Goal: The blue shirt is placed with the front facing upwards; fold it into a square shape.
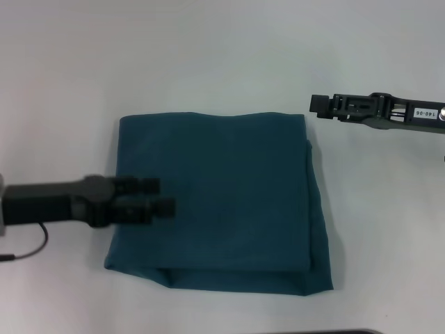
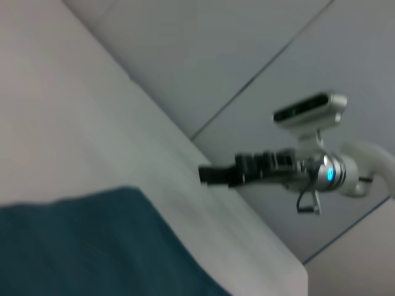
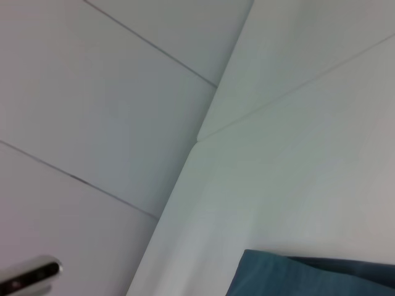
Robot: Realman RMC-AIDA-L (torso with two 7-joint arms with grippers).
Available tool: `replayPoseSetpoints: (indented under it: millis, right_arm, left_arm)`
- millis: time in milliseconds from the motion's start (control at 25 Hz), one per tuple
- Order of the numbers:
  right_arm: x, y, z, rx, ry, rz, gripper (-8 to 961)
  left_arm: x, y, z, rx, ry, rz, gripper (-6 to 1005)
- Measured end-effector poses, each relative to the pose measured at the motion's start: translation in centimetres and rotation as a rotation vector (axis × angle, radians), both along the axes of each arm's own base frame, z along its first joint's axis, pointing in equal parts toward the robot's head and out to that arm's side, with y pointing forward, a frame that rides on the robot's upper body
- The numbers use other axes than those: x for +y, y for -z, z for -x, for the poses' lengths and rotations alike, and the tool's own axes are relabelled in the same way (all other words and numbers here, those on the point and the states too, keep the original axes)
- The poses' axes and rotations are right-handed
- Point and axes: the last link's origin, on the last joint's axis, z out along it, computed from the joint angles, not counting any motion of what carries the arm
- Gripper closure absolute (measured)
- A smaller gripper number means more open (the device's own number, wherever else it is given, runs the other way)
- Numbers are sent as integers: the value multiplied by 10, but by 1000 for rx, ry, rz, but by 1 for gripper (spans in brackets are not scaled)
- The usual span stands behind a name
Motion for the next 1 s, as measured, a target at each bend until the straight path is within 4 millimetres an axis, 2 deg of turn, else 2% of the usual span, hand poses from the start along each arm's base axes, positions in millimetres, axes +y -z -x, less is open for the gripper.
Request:
replayPoseSetpoints:
  millis: [280, 720, 840, 1000]
  right_arm:
    - [1, -4, -1, -7, 0, -7, 347]
    - [4, -8, 0, -9, 0, -8, 346]
    - [4, -8, 1, -9, -7, -8, 346]
    - [1, -15, 3, -16, -64, -15, 345]
  left_arm:
    - [-6, 24, 12, 98, -32, 71, 65]
    - [-19, 39, 20, 168, -7, 155, 64]
    - [-22, 36, 16, 132, 18, 155, 64]
    - [-25, 10, -3, -59, 119, 96, 64]
